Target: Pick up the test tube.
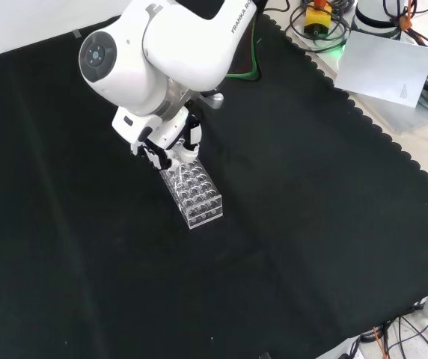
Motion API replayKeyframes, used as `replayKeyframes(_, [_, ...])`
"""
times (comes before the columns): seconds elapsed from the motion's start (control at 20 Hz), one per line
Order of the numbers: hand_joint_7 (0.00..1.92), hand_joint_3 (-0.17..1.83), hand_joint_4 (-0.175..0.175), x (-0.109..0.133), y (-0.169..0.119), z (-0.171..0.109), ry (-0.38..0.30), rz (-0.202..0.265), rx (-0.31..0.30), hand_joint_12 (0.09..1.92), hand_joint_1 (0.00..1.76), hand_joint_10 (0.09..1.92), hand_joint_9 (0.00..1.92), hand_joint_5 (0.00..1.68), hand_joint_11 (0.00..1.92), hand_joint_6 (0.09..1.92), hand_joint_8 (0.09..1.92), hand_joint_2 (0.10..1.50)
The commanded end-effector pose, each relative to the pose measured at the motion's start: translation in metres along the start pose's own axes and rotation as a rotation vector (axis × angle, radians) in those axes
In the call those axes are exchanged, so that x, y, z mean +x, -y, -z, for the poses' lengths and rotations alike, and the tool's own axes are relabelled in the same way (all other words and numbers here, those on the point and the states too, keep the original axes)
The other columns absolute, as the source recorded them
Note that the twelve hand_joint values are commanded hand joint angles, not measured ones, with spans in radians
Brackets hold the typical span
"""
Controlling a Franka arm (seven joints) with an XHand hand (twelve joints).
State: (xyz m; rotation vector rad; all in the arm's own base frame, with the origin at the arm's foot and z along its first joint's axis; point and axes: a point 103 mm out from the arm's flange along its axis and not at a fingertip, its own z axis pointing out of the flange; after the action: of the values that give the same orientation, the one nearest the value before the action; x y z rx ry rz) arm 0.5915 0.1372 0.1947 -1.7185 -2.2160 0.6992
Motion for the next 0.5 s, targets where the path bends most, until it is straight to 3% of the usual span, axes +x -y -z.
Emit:
replayKeyframes(0.05, [1.33, 0.57, -0.175, -0.005, 0.001, 0.004, -0.013, -0.003, -0.013, 1.22, 1.42, 0.32, 1.33, 1.25, 0.75, 0.63, 0.82, 0.68])
replayKeyframes(0.5, [1.36, 0.63, -0.175, -0.006, 0.003, 0.025, -0.042, 0.01, -0.019, 1.22, 1.43, 0.26, 1.37, 1.28, 0.76, 0.6, 0.79, 0.64])
